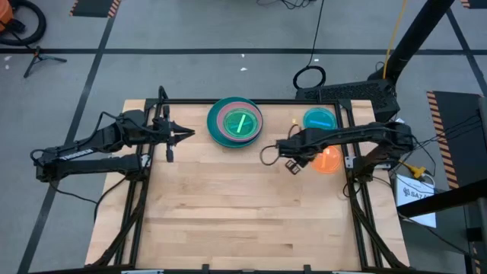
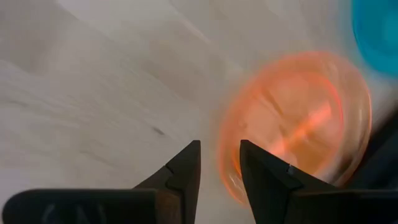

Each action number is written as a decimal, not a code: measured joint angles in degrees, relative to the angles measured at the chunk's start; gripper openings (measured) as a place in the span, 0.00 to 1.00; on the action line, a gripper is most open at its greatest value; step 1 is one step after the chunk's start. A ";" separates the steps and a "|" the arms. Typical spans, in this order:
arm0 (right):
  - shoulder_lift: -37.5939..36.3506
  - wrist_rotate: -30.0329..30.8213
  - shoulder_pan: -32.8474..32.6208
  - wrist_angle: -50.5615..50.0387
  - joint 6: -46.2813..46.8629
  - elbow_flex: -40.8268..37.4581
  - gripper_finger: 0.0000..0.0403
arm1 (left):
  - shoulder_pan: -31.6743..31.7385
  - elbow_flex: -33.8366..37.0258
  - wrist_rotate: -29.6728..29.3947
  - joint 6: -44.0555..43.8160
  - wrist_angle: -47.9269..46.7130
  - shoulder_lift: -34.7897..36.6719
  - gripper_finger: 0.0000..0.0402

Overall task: Stack plastic plates
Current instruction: Stack the orange plate on top of the green plate

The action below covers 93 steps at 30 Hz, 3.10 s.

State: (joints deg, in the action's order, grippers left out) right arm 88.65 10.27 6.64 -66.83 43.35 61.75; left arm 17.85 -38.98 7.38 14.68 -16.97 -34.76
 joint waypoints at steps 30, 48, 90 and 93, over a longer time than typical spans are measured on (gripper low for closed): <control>-8.13 -2.32 2.01 14.19 8.85 -15.79 0.27 | 0.06 0.00 0.00 2.14 0.79 -0.11 0.09; -0.77 -0.36 2.01 15.26 6.94 -15.79 0.22 | 0.06 0.00 0.00 2.06 0.79 -0.11 0.09; -1.19 6.26 -0.72 11.87 -18.84 11.06 0.00 | 0.06 0.00 0.00 2.09 1.66 -0.11 0.09; -0.98 6.27 -0.77 17.45 -27.85 12.13 0.00 | 0.06 0.00 0.00 2.08 1.97 -0.09 0.09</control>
State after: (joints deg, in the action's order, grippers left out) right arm 87.67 16.54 5.87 -49.38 15.50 73.88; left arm 17.91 -38.98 7.38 16.75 -15.00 -34.85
